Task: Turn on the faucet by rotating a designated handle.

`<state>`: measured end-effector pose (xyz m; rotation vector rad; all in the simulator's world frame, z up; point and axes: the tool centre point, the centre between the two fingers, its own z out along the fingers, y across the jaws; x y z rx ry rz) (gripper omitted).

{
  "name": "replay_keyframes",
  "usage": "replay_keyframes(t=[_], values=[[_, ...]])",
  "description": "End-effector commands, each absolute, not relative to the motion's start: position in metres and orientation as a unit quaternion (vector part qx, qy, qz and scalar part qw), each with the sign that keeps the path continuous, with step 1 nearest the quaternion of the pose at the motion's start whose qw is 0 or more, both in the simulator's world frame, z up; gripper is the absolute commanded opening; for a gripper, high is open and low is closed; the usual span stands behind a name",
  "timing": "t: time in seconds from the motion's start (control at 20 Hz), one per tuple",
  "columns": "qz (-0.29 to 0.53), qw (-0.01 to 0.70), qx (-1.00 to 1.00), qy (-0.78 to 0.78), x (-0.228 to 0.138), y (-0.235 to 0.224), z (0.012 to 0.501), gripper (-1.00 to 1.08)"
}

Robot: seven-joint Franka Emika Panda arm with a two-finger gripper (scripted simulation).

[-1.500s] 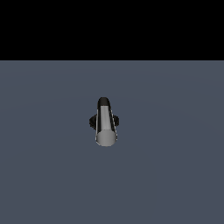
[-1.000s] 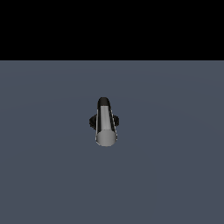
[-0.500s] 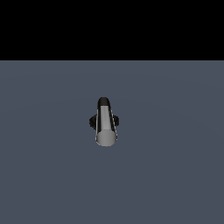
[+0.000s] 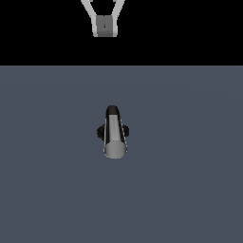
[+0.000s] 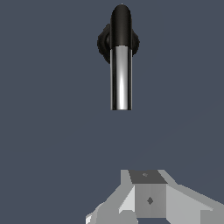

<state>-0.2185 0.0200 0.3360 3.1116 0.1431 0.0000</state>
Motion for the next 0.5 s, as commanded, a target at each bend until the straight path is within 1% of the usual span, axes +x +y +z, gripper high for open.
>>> replay_keyframes(t=[0.0, 0.45], values=[[0.000, 0.012, 0.999, 0.050, -0.214, 0.023, 0.316, -1.00], [0.000, 0.008, 0.998, 0.065, -0.199, 0.035, 0.248, -1.00]])
